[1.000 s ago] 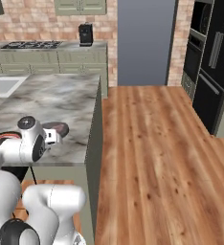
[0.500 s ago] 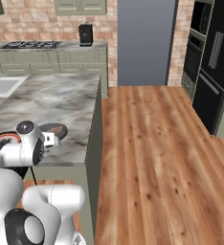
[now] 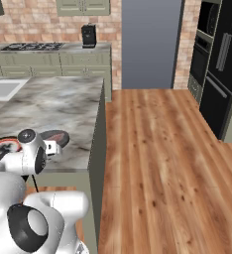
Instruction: Pick up the pan with the steak in it and place it on the dining table. Then place the steak on the plate.
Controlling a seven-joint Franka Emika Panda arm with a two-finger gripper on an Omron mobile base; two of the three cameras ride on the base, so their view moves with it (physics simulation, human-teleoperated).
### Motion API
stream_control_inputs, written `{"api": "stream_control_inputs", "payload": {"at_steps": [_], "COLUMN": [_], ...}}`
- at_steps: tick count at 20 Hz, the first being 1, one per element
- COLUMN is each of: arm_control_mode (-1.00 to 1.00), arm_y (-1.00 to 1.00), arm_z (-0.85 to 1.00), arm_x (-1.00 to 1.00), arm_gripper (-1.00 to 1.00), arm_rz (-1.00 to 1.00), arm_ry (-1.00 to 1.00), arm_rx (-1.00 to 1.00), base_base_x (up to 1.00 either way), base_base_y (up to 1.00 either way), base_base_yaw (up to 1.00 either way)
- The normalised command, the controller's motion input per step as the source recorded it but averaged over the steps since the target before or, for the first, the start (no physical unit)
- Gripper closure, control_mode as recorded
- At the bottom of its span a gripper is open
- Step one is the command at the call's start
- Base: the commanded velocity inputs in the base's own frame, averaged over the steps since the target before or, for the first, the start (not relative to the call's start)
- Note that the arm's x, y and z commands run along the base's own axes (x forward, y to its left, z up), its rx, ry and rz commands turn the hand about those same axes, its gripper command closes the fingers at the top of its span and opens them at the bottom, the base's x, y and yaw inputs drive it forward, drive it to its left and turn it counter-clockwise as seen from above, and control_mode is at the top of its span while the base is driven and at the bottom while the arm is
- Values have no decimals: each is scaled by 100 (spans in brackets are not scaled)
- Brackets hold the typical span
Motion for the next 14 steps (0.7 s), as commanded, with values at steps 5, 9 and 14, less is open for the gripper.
{"api": "stream_control_inputs", "payload": {"at_steps": [5,9,14], "arm_control_mode": [-100,-100,-100], "arm_y": [11,14,16], "arm_z": [-23,-23,-25], "arm_x": [12,12,8], "arm_gripper": [100,100,100], "arm_rz": [0,0,0], "arm_ry": [0,0,0], "arm_rx": [0,0,0], "base_base_x": [0,0,0], "base_base_y": [0,0,0], "base_base_yaw": [0,0,0]}}
